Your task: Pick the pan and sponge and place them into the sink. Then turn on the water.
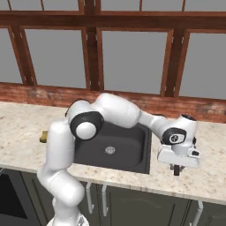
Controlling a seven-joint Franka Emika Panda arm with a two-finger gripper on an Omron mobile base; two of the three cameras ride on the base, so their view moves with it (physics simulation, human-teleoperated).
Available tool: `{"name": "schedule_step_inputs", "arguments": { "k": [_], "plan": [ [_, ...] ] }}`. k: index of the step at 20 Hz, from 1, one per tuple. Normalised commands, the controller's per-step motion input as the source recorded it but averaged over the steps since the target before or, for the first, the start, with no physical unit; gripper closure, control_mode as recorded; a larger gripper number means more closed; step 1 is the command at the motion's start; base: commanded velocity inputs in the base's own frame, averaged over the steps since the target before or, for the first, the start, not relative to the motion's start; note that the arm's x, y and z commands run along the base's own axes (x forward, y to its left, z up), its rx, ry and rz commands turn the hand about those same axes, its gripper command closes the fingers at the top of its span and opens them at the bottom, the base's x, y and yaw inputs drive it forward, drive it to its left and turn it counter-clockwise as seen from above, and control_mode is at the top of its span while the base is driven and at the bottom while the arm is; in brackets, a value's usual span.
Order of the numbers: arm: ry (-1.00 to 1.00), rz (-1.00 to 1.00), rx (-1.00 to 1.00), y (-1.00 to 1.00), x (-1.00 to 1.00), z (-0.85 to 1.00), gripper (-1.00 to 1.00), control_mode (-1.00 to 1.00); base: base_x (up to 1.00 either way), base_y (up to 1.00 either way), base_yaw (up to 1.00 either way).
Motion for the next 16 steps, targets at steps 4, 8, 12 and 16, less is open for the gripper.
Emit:
{"name": "schedule_step_inputs", "arguments": {
  "k": [4,8,12,16],
  "plan": [
    [-0.14,0.15,-0.17,0.62,-0.72,0.78,1.0,-1.0,0.0,0.0,0.0],
    [-0.08,0.19,-0.09,0.64,-0.62,0.76,1.0,-1.0,0.0,0.0,0.0],
    [-0.01,0.24,-0.07,0.74,-0.34,0.41,1.0,-1.0,0.0,0.0,0.0],
    [0.16,0.3,-0.12,0.81,-0.02,0.02,1.0,-1.0,0.0,0.0,0.0]
  ]
}}
